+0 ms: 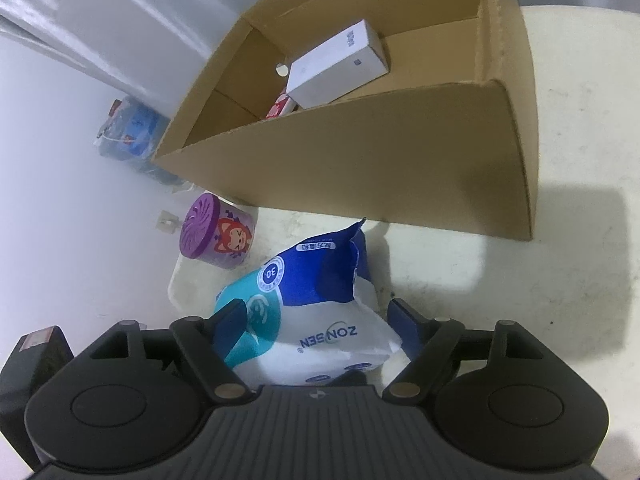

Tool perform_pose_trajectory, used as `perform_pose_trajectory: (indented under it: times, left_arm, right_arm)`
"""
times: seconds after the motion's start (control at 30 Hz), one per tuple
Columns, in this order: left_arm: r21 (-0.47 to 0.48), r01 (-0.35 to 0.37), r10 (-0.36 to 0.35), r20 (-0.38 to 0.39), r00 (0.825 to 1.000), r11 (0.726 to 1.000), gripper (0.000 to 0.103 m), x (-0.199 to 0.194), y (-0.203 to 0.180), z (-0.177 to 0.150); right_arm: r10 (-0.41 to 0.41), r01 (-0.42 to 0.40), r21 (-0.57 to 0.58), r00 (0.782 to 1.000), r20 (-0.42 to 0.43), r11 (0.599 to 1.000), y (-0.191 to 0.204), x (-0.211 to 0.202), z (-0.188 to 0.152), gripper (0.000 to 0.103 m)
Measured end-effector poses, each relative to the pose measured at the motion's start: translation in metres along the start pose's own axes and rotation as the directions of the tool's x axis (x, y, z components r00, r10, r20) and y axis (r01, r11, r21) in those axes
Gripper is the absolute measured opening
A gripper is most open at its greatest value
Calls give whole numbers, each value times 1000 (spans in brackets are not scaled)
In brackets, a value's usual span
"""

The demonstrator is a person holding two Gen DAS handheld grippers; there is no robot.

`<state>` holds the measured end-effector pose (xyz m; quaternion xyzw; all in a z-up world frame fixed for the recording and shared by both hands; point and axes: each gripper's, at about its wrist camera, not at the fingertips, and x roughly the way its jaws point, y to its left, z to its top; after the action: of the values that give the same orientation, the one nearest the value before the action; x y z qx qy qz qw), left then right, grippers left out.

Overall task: Organize objects
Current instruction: 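Hold the wet-wipes pack in the right gripper beside the cardboard box, then lift the wet-wipes pack with the right gripper over the cardboard box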

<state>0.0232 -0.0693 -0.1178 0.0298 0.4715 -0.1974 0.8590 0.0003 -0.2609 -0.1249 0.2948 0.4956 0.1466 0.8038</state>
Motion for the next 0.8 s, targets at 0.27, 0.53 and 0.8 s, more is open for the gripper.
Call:
perform_pose_trajectory:
  times: [0.27, 0.53, 0.8]
  left_arm:
    - [8, -16, 16, 2, 1000, 1000, 94, 0, -10, 2]
    - [6, -22, 22, 17, 1000, 1000, 93, -10, -13, 3]
    - [9, -40, 40, 46, 998, 999, 93, -25, -17, 1]
  right_arm:
    - [-9, 9, -13, 1000, 0, 1000, 10, -2, 0, 76]
    - [-11, 12, -34, 1000, 16, 999, 17, -9, -1, 75]
    - [8, -6, -46, 999, 37, 999, 25, -22, -7, 75]
